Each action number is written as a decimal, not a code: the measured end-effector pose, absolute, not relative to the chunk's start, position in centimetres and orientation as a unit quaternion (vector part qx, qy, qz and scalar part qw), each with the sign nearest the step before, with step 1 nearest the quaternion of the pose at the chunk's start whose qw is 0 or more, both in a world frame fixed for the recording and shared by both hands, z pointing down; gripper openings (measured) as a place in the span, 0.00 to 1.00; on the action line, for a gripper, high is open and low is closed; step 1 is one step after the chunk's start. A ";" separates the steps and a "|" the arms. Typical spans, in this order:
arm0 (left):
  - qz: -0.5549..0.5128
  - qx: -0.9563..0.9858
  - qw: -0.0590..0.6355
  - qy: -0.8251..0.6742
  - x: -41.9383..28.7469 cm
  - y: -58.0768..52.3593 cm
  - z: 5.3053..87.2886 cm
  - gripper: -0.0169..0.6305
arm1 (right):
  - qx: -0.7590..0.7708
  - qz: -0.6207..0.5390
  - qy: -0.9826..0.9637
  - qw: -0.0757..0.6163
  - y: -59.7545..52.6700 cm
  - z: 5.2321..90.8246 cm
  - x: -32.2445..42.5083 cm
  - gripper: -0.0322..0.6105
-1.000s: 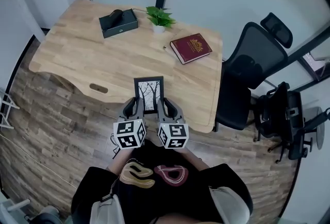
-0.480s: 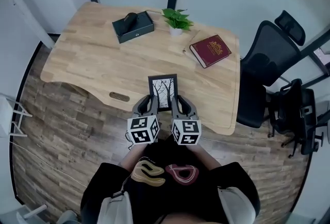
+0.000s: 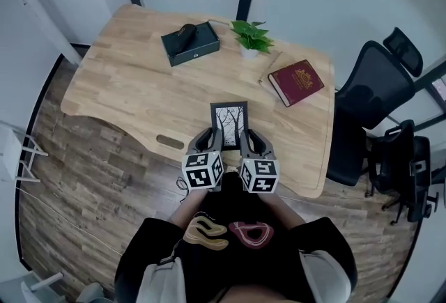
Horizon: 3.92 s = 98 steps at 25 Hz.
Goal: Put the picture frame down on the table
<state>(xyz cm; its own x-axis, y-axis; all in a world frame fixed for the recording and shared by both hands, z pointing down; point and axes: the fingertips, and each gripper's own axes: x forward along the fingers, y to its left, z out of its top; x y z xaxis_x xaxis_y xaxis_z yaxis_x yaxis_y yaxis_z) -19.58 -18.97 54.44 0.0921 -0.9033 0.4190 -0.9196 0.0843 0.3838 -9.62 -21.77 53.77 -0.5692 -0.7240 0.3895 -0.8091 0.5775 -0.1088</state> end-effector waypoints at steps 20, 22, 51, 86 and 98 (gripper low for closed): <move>0.031 0.648 0.330 -0.686 -24.0 -28.5 56.5 0.16 | 0.405 0.174 -0.876 0.197 -32.1 55.9 -14.4 0.16; 0.031 0.646 0.332 -0.686 -24.1 -29.6 56.6 0.16 | 0.405 0.174 -0.875 0.202 -33.2 56.0 -14.5 0.16; 0.035 0.585 0.417 -0.694 -26.0 -39.5 64.0 0.15 | 0.372 0.199 -0.863 0.280 -43.8 63.0 -16.7 0.16; 0.078 0.563 0.455 -0.686 -26.6 -43.9 69.8 0.15 | 0.367 0.233 -0.836 0.334 -48.3 69.4 -17.4 0.16; 0.088 0.558 0.477 -0.674 -26.6 -44.1 71.1 0.15 | 0.369 0.225 -0.830 0.351 -48.4 70.2 -17.6 0.16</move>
<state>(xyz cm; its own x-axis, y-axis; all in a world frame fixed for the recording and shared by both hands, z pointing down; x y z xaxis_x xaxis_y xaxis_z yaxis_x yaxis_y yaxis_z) -26.63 -44.10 71.08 0.0771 -0.6672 0.7409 -0.8355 0.3623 0.4132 -17.56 -48.44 70.23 -0.4809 -0.4552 0.7493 -0.7716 0.6256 -0.1153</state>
